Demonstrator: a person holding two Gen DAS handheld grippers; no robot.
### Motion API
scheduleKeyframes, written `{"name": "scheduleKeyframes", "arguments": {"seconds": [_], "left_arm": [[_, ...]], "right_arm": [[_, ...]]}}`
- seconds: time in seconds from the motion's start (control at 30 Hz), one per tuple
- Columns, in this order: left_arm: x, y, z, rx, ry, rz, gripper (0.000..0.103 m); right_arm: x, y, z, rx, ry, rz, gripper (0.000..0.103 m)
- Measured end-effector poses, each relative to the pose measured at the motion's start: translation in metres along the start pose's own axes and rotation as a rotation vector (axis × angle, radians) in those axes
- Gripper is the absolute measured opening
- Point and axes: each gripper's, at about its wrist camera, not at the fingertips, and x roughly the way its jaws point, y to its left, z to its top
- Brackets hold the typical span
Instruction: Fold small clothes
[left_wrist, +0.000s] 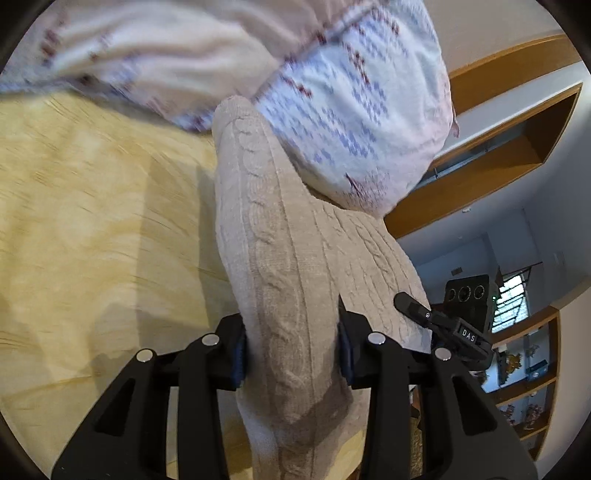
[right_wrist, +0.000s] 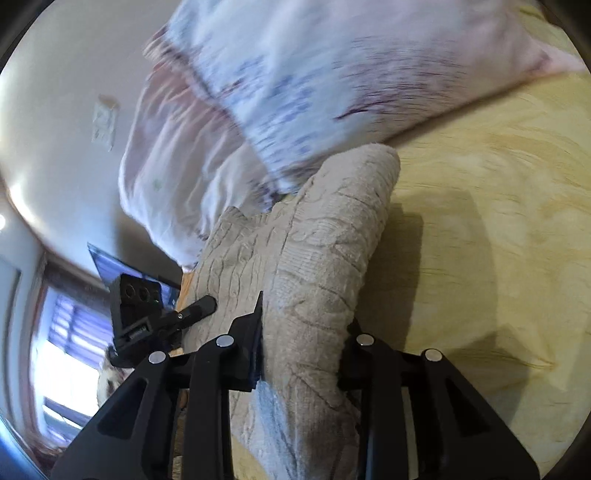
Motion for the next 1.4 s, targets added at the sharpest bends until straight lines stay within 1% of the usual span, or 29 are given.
{"name": "scheduleKeyframes", "arguments": {"seconds": [0.1,0.17,0.2,0.23,0.27,0.3,0.33,0.37,0.4,0.43,0.5,0.57,0.63,0.7,0.73,0.77,0.83,0.87,0.97,1.07,1.17,1.2,1.23,1.27,1.3,1.33,1.37,1.4], "left_arm": [[-0.027,0.01,0.012,0.01,-0.047,0.03,0.038],[-0.039,0.025,0.019,-0.02,-0.064,0.044,0.038],[-0.043,0.036,0.021,-0.046,-0.067,0.06,0.039],[-0.044,0.046,0.021,-0.067,-0.068,0.079,0.039],[-0.043,0.057,0.02,-0.086,-0.064,0.105,0.039],[-0.04,0.069,0.019,-0.109,-0.054,0.148,0.041],[-0.035,0.078,0.017,-0.134,-0.049,0.146,0.045],[-0.034,0.088,0.015,-0.17,-0.054,0.111,0.046],[-0.036,0.093,0.013,-0.193,-0.06,0.082,0.047],[-0.038,0.093,0.013,-0.195,-0.063,0.08,0.048],[-0.045,0.086,0.014,-0.162,-0.082,0.121,0.051],[-0.055,0.077,0.013,-0.123,-0.112,0.161,0.051],[-0.071,0.063,0.007,-0.056,-0.173,0.204,0.054],[-0.082,0.048,-0.002,0.01,-0.22,0.222,0.058],[-0.086,0.036,-0.009,0.061,-0.237,0.229,0.06],[-0.087,0.026,-0.014,0.103,-0.242,0.236,0.061],[-0.082,0.007,-0.023,0.181,-0.231,0.25,0.063],[-0.078,0.001,-0.027,0.209,-0.222,0.259,0.064],[-0.062,-0.012,-0.033,0.27,-0.193,0.314,0.066],[-0.048,-0.014,-0.036,0.302,-0.175,0.397,0.068],[-0.036,-0.011,-0.041,0.332,-0.159,0.512,0.07],[-0.035,-0.007,-0.042,0.335,-0.157,0.538,0.071],[-0.033,-0.003,-0.043,0.32,-0.148,0.553,0.072],[-0.035,0.0,-0.043,0.302,-0.149,0.539,0.072],[-0.039,0.002,-0.045,0.285,-0.154,0.522,0.072],[-0.044,0.004,-0.046,0.273,-0.163,0.515,0.072],[-0.05,0.004,-0.048,0.272,-0.178,0.527,0.072],[-0.056,0.004,-0.052,0.28,-0.2,0.558,0.073]], "right_arm": [[0.018,0.026,0.003,-0.091,-0.037,-0.018,0.028],[0.03,0.038,0.002,-0.149,-0.074,-0.033,0.028],[0.041,0.04,0.001,-0.155,-0.066,-0.033,0.028],[0.053,0.037,0.0,-0.147,-0.04,-0.044,0.028],[0.068,0.033,-0.002,-0.132,-0.001,-0.073,0.028],[0.081,0.03,-0.005,-0.121,0.031,-0.104,0.028],[0.093,0.024,-0.008,-0.108,0.034,-0.177,0.034],[0.096,0.02,-0.009,-0.094,0.031,-0.171,0.037],[0.094,0.017,-0.008,-0.073,0.029,-0.153,0.037],[0.091,0.015,-0.007,-0.057,0.034,-0.142,0.039],[0.083,0.013,-0.005,-0.036,0.034,-0.134,0.04],[0.07,0.013,-0.004,-0.03,0.007,-0.137,0.042],[0.056,0.011,-0.004,-0.017,-0.031,-0.13,0.042],[0.051,0.008,-0.002,0.009,-0.048,-0.11,0.042],[0.052,0.007,-0.001,0.017,-0.05,-0.104,0.041],[0.055,0.009,0.0,0.011,-0.047,-0.102,0.034],[0.058,0.015,-0.001,-0.039,-0.06,-0.125,0.016],[0.058,0.019,-0.002,-0.064,-0.083,-0.156,0.011],[0.059,0.017,0.0,-0.074,-0.112,-0.248,0.01],[0.066,0.004,-0.001,-0.031,-0.097,-0.293,0.01],[0.068,0.009,-0.002,-0.06,-0.088,-0.331,0.011],[0.067,0.013,-0.002,-0.078,-0.089,-0.351,0.013],[0.062,0.021,-0.004,-0.109,-0.101,-0.378,0.018],[0.06,0.027,-0.006,-0.13,-0.116,-0.391,0.025],[0.053,0.035,-0.01,-0.157,-0.139,-0.409,0.029],[0.044,0.046,-0.017,-0.197,-0.167,-0.418,0.036],[0.038,0.053,-0.022,-0.224,-0.183,-0.41,0.039],[0.034,0.061,-0.028,-0.249,-0.196,-0.396,0.039]]}}
